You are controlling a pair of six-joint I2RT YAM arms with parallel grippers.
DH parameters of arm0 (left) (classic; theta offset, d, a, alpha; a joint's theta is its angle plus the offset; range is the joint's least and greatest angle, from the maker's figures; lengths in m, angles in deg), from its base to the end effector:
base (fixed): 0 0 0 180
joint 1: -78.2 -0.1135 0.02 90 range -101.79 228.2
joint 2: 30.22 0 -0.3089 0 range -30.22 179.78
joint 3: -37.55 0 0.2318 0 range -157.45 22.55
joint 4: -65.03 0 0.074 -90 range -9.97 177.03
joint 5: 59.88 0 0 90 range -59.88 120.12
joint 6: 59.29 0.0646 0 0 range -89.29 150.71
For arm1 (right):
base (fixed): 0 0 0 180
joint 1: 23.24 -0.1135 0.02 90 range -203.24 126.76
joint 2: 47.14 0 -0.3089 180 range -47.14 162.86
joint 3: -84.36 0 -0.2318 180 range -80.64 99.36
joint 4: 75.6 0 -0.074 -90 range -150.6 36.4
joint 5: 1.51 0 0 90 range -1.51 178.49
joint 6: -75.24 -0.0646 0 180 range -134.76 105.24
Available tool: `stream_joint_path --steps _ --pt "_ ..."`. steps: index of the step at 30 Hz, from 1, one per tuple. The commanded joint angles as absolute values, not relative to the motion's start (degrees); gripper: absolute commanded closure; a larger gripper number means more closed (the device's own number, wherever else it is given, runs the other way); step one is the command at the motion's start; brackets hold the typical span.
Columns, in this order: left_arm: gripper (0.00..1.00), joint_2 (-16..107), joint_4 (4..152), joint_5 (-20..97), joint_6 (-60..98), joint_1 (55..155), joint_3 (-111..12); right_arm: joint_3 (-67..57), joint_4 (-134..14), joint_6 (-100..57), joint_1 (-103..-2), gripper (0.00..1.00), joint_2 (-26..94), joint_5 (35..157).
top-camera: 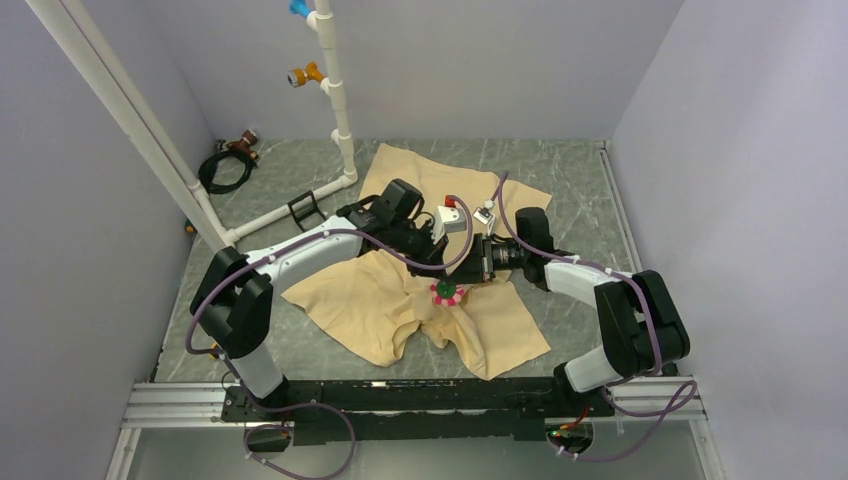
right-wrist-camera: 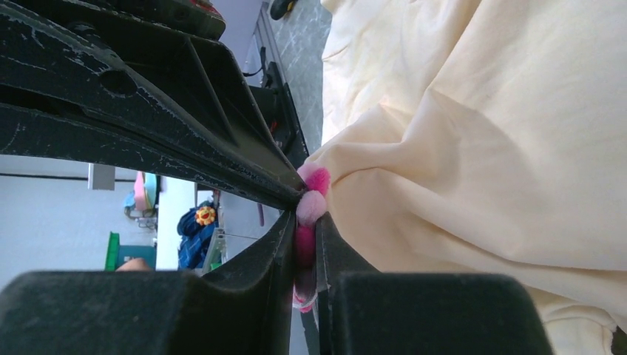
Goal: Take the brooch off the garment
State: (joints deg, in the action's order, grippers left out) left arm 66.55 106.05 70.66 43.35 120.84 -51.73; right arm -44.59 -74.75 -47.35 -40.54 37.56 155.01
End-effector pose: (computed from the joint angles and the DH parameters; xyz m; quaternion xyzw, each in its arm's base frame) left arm 0.2421 -0.2800 0.2978 0.5157 0.7202 -0.3989 0.2371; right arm 0.2369 0.1359 0.2361 -0.1546 0.7674 0.6043 0.1483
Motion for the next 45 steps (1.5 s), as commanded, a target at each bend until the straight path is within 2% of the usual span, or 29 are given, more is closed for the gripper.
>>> stream_joint_path --steps 1,11,18,21,23,36,45 --pt "1.00 67.93 105.37 67.86 42.91 121.37 -53.56 -41.89 -78.73 -49.13 -41.43 0.85 36.83 158.79" --pt "1.00 68.04 105.28 67.88 42.99 121.35 -53.86 -41.52 -76.97 -48.11 -41.52 0.75 36.78 158.57" --pt "1.00 67.91 104.95 67.30 43.28 121.25 -53.47 -41.57 -76.84 -48.04 -41.52 0.72 36.81 159.14" --pt "1.00 67.86 104.94 67.55 43.20 121.08 -53.51 -40.93 -74.27 -46.20 -41.52 0.64 36.76 158.55" --pt "1.00 67.86 104.84 67.85 43.04 120.95 -53.63 -40.55 -72.57 -44.81 -41.59 0.62 36.84 158.21" --pt "1.00 67.74 104.17 68.12 42.22 120.79 -53.73 -39.44 -65.74 -39.24 -43.45 0.65 38.15 156.34" --pt "1.00 66.66 104.50 71.81 43.77 120.83 -52.19 -39.68 -67.48 -40.59 -43.45 0.81 38.53 156.27"
